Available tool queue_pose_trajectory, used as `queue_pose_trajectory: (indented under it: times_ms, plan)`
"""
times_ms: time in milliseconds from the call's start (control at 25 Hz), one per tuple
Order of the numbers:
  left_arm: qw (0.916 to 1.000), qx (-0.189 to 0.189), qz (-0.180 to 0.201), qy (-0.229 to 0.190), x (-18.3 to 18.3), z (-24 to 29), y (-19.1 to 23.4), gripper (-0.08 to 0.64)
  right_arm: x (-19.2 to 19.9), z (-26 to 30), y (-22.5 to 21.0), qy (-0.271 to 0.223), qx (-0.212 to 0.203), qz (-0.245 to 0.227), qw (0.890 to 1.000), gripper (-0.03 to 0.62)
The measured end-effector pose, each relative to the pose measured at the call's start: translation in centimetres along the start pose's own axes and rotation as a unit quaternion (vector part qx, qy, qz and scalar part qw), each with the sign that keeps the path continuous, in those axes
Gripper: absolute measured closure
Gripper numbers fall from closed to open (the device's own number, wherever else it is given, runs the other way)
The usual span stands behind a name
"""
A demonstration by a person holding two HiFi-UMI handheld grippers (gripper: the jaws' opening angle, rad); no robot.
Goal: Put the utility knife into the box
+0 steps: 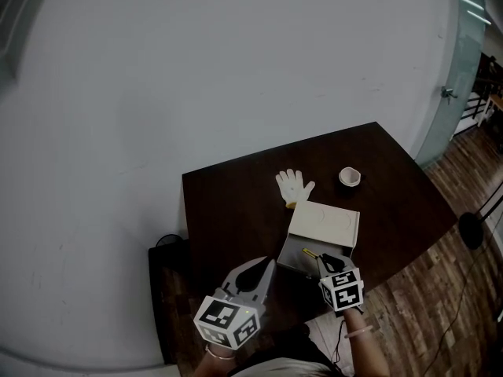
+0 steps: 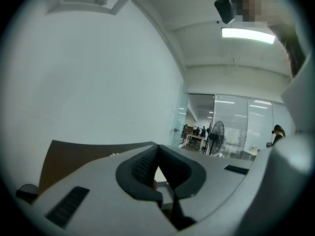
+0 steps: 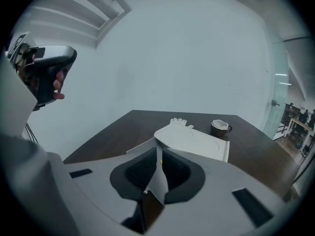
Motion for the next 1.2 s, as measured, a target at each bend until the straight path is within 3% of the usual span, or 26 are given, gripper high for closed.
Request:
queue_pose_trajectory:
  times_ms: [520, 1200]
  plan:
    - [0.9984, 0.051, 0.026, -0.004, 0.1, -0.7, -1.4, 0.543, -0.8, -5.9, 1.8, -0.075, 0.024, 0.033, 0.996, 0.582]
    - [0.9965, 0.071, 0.045, 0.007, 0.2, -2.8, -2.8, 0.543, -1.6, -13.8, 4.3, -0.16, 0.03, 0.063, 0.985, 0.584]
Point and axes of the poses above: the fingertips, and each gripper's own axes: z forward along the fingers, y to its left, x out of its underside, the point moved 8 cm from there along -z, backward along the fingers, and after that the axes turned 8 degrees about z, right-handed, at the moved point
